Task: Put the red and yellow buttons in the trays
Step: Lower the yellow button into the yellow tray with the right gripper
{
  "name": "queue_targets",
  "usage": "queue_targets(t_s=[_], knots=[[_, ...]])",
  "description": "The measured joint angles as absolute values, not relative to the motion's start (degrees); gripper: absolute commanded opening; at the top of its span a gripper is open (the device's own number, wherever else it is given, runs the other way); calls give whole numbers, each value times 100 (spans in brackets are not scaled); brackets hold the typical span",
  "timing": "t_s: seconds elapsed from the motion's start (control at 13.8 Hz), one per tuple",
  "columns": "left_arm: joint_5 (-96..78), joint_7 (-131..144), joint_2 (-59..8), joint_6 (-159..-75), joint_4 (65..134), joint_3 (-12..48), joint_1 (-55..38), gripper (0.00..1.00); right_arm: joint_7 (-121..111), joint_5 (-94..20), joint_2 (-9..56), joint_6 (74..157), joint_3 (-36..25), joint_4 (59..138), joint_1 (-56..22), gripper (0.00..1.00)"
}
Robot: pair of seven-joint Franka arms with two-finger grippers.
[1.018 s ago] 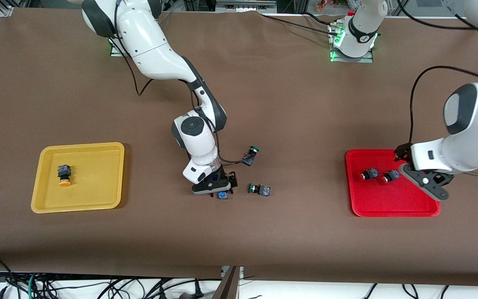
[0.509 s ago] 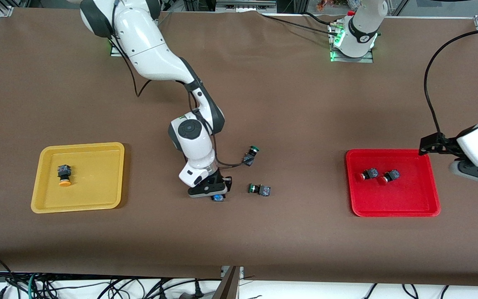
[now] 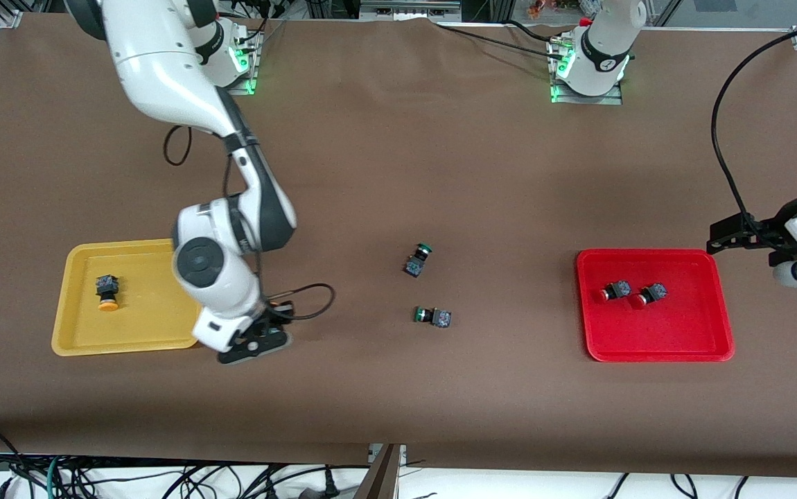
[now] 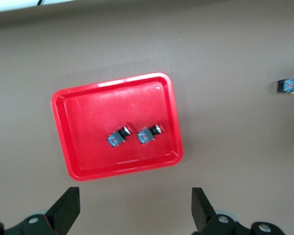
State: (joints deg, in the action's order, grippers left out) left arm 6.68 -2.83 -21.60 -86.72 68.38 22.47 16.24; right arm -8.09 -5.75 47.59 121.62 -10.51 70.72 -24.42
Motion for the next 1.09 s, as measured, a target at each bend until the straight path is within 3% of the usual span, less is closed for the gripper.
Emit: queue_targets(t_s=[0.22, 0.44, 0.58, 1.09], knots=[[437, 197, -1478, -8700, 7511, 1805, 1048, 100, -2142, -577, 4644, 11662, -1064, 7270, -1811, 0], [-260, 257, -474, -9398, 9100, 595, 301, 100, -3384, -578, 4513, 11622, -1074, 7675, -1046, 0], [-421, 207, -158, -9626, 9655, 129, 196, 100, -3923, -580, 4464, 11624, -1067, 7889, -561, 0], [-421, 208, -199, -9713, 9716, 77, 84, 100, -3944, -588, 4444, 12054, -985, 8494, -362, 0]])
